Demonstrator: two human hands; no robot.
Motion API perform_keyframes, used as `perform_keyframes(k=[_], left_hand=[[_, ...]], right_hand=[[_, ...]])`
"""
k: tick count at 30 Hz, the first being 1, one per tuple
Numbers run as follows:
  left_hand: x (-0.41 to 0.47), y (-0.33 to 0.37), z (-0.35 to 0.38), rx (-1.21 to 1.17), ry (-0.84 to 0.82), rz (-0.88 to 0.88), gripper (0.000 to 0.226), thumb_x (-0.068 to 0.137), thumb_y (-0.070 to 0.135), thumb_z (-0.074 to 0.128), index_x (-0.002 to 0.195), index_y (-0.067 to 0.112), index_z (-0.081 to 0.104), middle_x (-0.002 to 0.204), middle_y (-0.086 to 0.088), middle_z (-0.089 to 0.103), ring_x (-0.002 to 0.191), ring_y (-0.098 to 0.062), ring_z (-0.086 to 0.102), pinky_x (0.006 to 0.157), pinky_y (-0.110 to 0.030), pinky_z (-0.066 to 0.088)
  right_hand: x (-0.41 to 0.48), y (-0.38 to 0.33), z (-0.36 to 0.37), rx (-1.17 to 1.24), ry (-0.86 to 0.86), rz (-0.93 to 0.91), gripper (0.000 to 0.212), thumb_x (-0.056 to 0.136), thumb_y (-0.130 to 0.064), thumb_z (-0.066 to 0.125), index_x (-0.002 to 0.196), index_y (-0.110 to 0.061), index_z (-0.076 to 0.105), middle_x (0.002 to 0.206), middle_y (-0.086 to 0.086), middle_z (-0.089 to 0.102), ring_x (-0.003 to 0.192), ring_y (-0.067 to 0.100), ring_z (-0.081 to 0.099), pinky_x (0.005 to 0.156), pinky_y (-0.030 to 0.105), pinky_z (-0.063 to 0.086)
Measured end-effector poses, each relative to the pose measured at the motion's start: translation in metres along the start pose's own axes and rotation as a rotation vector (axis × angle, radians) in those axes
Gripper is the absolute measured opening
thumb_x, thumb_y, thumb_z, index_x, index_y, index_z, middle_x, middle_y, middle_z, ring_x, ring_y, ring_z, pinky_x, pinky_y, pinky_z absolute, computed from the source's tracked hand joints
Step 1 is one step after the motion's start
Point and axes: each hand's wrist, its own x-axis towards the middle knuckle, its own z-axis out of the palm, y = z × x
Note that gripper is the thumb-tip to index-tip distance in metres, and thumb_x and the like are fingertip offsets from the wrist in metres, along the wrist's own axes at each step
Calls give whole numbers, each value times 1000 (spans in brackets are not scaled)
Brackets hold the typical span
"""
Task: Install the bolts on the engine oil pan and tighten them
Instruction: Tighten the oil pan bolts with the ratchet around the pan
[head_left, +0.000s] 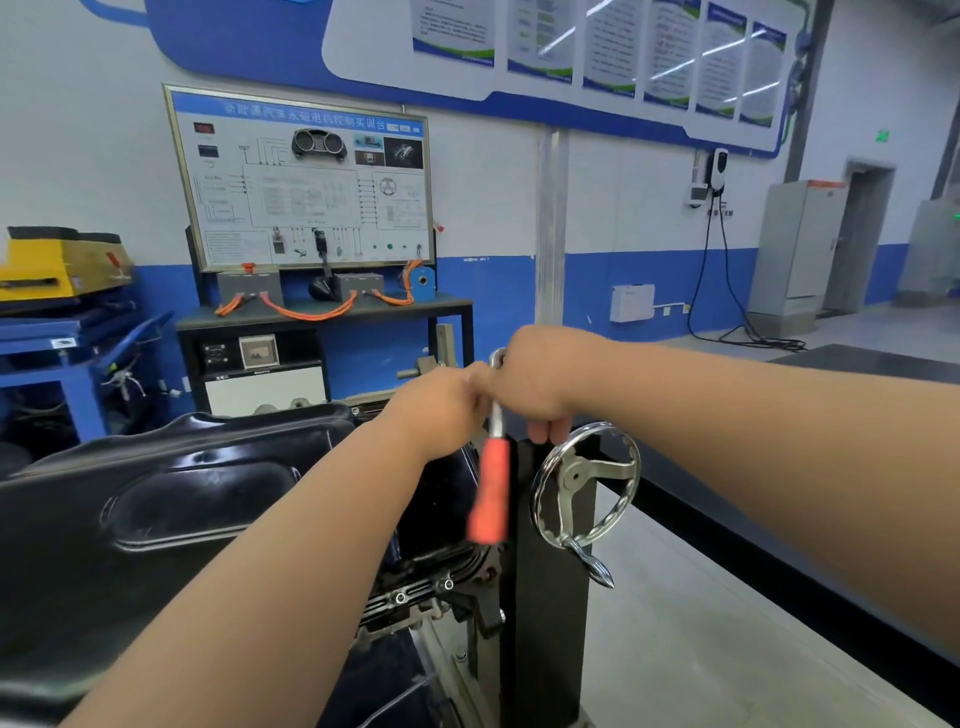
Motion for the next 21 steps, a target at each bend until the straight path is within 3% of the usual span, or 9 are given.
perform_keyframes(k=[4, 7, 8, 10, 12, 14, 16, 19, 21], left_hand=[[0, 1, 4, -49, 46, 38, 26, 97, 20, 41, 73, 27, 35, 63, 5, 46, 57, -14, 47, 50, -29, 31], [1, 4, 9, -25, 83, 76, 26, 101, 31, 33, 76, 25, 34, 62, 5, 45, 53, -10, 43, 48, -30, 27], [1, 3, 9, -32, 90, 71, 28, 101, 32, 33, 74, 27, 33, 62, 5, 46, 54, -10, 43, 48, -29, 28], [1, 1, 6, -74, 95, 77, 24, 101, 32, 33, 78, 28, 38, 67, 5, 51, 59, -13, 49, 51, -31, 36], [-1, 1, 3, -80, 74, 81, 15, 100, 27, 35, 87, 26, 43, 72, 1, 56, 65, -18, 54, 58, -35, 44], [-1, 1, 2, -43, 46, 68, 19, 97, 20, 38, 79, 27, 39, 69, -1, 54, 65, -21, 54, 59, -36, 44], [0, 2, 3, -24, 56, 69, 20, 98, 22, 38, 78, 26, 40, 67, 2, 50, 63, -19, 51, 56, -34, 40], [0, 1, 5, -4, 86, 80, 24, 101, 28, 35, 79, 23, 40, 64, 5, 45, 57, -13, 44, 51, -30, 32], [1, -1, 6, -23, 118, 62, 26, 102, 29, 34, 76, 26, 37, 63, 5, 44, 55, -9, 42, 48, -28, 28]], right_hand=[[-6, 6, -4, -646, 290, -239, 27, 96, -33, 42, 84, -15, 59, 65, -3, 52, 58, 15, 47, 59, 30, 38], [-5, 17, -15, -1062, 400, -489, 16, 93, -14, 46, 107, -17, 55, 90, 0, 56, 96, 24, 52, 97, 48, 33], [-4, 18, -13, -1035, 409, -483, 15, 93, -15, 47, 106, -18, 55, 87, -1, 54, 95, 24, 53, 98, 47, 32], [-4, 14, -6, -739, 357, -313, 15, 97, -27, 43, 96, -16, 55, 72, -4, 50, 68, 19, 52, 75, 34, 41], [-2, 11, -1, -279, 98, -65, 37, 100, -36, 35, 83, -10, 56, 64, 2, 60, 54, 21, 56, 57, 28, 43], [-1, 10, -1, -35, 8, 18, 44, 99, -37, 36, 71, -8, 55, 59, 5, 64, 49, 21, 59, 53, 25, 45], [-2, 9, -5, -375, 149, -88, 35, 97, -33, 44, 68, -14, 50, 61, 0, 54, 51, 16, 49, 52, 25, 37], [-5, 12, -10, -974, 385, -370, 10, 94, -15, 46, 98, -18, 55, 87, 0, 57, 84, 22, 54, 85, 40, 38], [-2, 14, -8, -934, 457, -438, 18, 94, -14, 45, 109, -16, 54, 88, 0, 56, 89, 24, 53, 92, 42, 38]])
